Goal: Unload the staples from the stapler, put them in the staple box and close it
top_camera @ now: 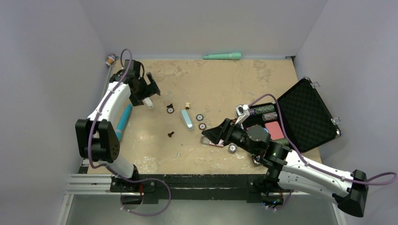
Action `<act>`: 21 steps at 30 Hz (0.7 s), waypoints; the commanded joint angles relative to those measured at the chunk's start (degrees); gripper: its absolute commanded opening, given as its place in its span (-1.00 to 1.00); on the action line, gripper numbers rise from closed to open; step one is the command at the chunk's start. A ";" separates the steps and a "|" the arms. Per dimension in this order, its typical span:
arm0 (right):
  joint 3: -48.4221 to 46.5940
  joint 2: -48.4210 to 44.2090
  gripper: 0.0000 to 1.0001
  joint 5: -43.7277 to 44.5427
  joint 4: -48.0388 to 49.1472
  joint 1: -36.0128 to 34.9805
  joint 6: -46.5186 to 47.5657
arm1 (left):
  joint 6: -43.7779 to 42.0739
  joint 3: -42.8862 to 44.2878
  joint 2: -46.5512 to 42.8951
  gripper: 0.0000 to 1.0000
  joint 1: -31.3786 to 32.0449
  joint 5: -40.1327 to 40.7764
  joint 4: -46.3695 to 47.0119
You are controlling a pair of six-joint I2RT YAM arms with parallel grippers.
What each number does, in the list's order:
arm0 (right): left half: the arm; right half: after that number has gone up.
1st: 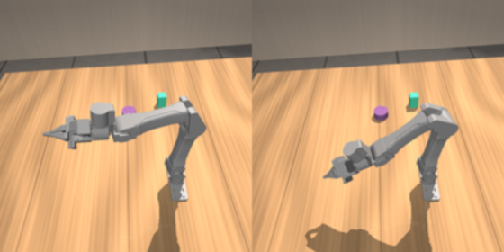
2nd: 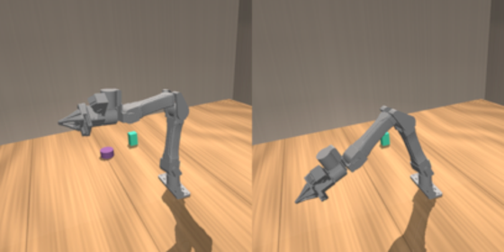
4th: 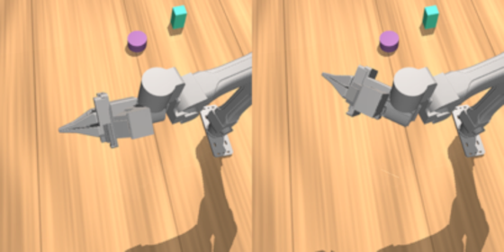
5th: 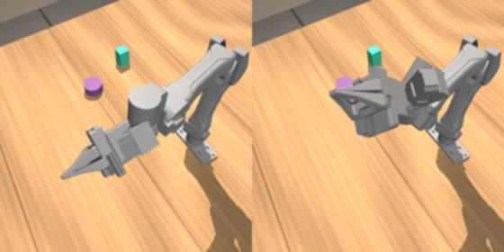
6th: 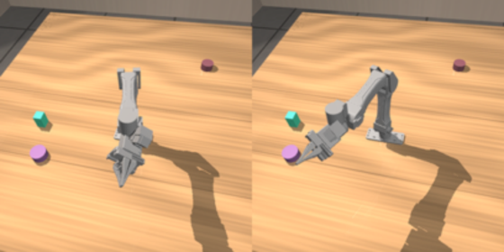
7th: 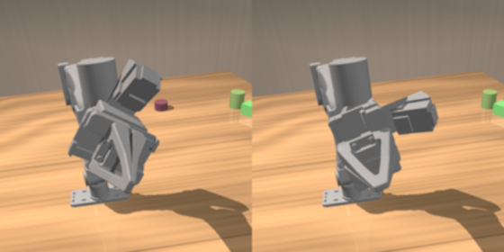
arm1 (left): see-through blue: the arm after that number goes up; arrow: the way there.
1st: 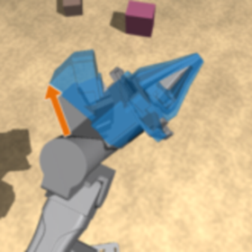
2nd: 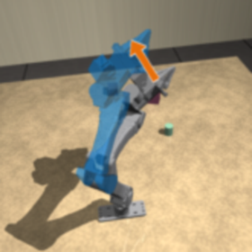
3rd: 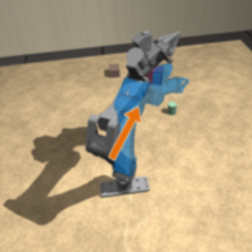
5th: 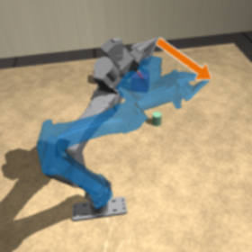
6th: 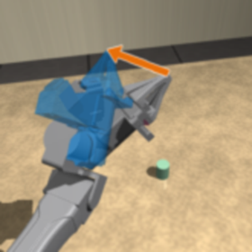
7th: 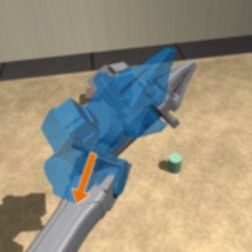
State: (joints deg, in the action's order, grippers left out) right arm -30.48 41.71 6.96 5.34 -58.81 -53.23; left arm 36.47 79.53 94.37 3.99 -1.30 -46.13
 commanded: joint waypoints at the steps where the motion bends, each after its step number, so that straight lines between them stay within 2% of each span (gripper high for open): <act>1: -0.49 4.15 0.43 2.18 -0.29 0.16 1.81 | -0.17 -4.40 -5.01 1.00 2.09 -10.60 1.46; 6: -3.93 11.94 0.43 1.11 -0.54 0.14 5.08 | -1.82 -12.48 -16.12 1.00 3.06 -14.97 0.89; 10: -7.63 20.12 0.44 0.88 -0.91 0.11 7.46 | -4.33 -20.27 -27.19 1.00 3.06 -15.39 -1.69; 14: -12.35 27.29 0.45 1.07 -0.86 0.14 10.16 | -10.16 -25.69 -37.91 1.00 3.05 -20.48 -3.87; 18: -17.37 33.28 0.45 2.78 -2.67 0.12 12.91 | -11.15 -26.72 -48.09 1.00 3.12 -18.59 -8.02; 21: -23.26 39.19 0.45 6.42 -8.19 0.20 15.01 | -13.19 -25.35 -53.27 1.00 3.13 -18.36 -9.53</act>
State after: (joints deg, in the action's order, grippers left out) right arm -46.24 76.20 8.49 2.17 -58.81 -42.70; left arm 27.49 52.84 46.22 7.16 -18.96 -53.28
